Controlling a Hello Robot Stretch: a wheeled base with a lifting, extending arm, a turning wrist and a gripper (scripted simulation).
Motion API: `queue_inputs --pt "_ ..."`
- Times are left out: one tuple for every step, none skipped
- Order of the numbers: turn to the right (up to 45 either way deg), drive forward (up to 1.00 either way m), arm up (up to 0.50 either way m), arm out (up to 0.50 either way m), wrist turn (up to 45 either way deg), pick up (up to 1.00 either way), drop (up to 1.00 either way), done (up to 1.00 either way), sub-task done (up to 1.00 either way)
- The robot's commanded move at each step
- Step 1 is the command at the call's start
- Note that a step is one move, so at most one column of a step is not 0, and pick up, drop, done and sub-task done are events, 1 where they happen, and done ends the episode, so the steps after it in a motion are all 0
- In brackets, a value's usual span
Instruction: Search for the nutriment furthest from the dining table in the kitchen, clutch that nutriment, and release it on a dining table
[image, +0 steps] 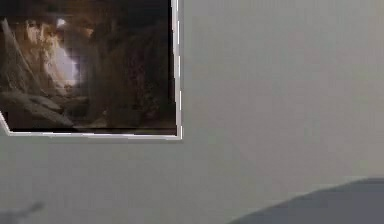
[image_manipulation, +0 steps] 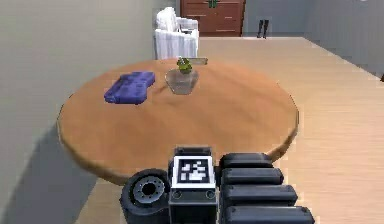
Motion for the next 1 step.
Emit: queue_inputs --pt "45.0 0.00 0.00 0.00 0.0 0.00 0.00 0.00 0.00"
